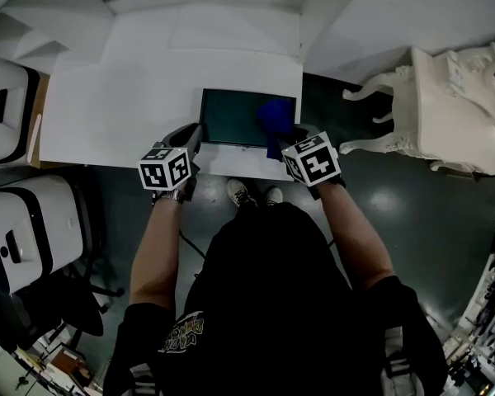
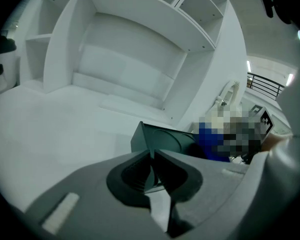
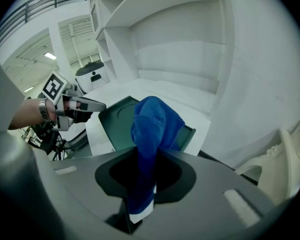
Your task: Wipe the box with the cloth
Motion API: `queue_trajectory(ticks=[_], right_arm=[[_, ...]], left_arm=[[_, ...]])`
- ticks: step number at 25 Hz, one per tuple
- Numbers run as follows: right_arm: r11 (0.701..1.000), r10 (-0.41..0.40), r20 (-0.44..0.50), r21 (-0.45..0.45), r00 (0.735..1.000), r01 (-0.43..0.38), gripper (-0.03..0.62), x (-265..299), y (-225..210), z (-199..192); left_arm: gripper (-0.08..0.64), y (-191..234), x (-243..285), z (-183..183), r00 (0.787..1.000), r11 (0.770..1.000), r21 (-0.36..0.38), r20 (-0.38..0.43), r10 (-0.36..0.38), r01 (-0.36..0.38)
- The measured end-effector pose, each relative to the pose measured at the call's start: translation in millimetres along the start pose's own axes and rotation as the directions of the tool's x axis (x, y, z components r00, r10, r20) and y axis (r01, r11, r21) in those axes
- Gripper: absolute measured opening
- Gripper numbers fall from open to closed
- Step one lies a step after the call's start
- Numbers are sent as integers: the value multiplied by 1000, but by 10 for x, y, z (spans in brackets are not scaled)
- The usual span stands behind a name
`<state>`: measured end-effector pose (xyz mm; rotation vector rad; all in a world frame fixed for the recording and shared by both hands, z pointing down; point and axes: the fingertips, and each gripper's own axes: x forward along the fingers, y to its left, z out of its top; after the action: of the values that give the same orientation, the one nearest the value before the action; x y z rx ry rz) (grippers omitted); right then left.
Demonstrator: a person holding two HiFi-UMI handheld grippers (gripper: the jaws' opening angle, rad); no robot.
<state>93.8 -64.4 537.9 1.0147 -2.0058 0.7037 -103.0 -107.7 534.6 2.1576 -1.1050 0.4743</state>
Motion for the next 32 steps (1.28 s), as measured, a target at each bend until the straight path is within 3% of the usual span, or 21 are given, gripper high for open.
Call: queue_trajectory(ticks=[7, 14, 19, 26, 32], right_arm=[[986, 148, 101, -87, 984, -140, 92, -262, 307, 61], [955, 294, 107, -79, 950, -287, 92, -330, 693, -139], [940, 336, 81, -91, 939, -328, 92, -229, 984, -234], [918, 375, -8, -133, 927, -372, 92, 191, 1594, -232], [944, 325, -65, -42, 944, -327, 92, 745, 1863, -92]], left_arm=[[32, -17, 22, 7, 998, 998, -35, 30, 57, -56], [32, 14, -7, 9, 995, 994, -63, 48, 90, -87], [32, 42, -30, 14, 993, 994, -60, 59, 100, -97], [32, 39, -4, 7, 999, 996, -89, 34, -3, 6], [35, 40, 5, 12, 988, 984, -96, -3, -154, 153]])
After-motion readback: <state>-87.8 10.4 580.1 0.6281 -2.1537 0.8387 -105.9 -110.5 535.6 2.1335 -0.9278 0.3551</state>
